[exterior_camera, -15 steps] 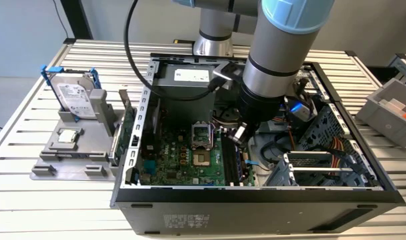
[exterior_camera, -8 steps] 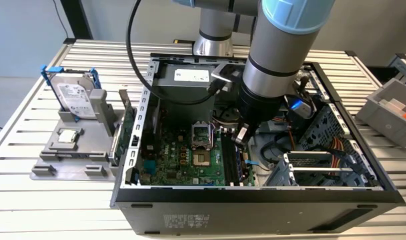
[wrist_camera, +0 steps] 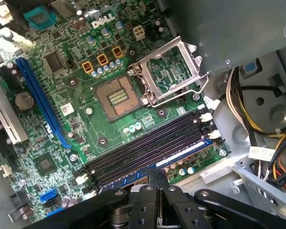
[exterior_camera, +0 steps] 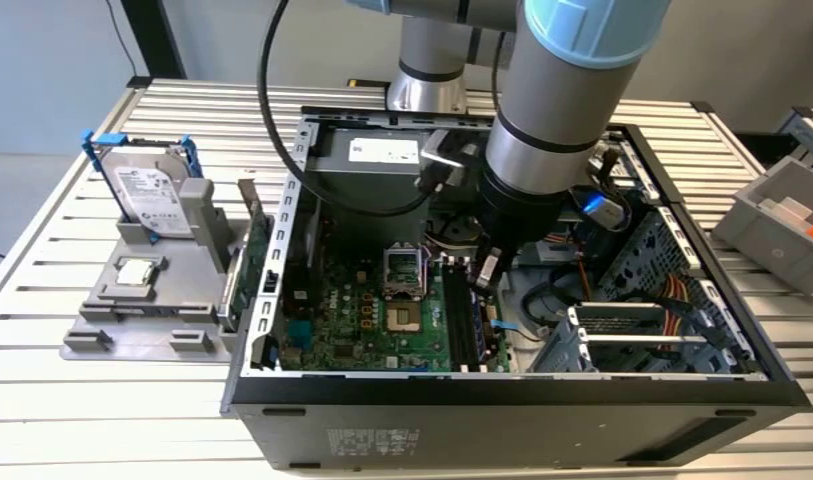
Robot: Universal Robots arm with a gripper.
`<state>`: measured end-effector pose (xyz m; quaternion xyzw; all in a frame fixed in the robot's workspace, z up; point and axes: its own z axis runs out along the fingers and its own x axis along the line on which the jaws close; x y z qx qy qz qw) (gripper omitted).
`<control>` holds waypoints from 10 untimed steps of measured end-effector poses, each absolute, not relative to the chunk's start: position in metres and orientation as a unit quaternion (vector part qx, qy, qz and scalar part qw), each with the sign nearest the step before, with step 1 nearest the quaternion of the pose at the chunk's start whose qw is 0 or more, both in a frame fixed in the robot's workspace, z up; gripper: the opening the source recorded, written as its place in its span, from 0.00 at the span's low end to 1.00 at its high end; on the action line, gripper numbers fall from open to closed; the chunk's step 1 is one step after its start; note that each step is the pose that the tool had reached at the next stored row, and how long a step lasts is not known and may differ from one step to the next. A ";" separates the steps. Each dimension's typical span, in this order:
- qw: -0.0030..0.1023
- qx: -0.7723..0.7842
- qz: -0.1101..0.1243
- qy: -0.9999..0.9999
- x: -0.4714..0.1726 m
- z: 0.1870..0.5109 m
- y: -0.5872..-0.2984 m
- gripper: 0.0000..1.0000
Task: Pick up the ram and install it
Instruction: 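Press down the ram until it locks into place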
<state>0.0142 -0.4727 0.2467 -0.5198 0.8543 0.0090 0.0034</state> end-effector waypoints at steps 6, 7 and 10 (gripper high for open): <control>0.003 -0.561 0.009 0.828 0.014 0.247 -0.473 0.00; 0.003 -0.567 0.009 0.824 0.014 0.247 -0.473 0.00; 0.003 -0.584 0.010 0.812 0.014 0.247 -0.473 0.00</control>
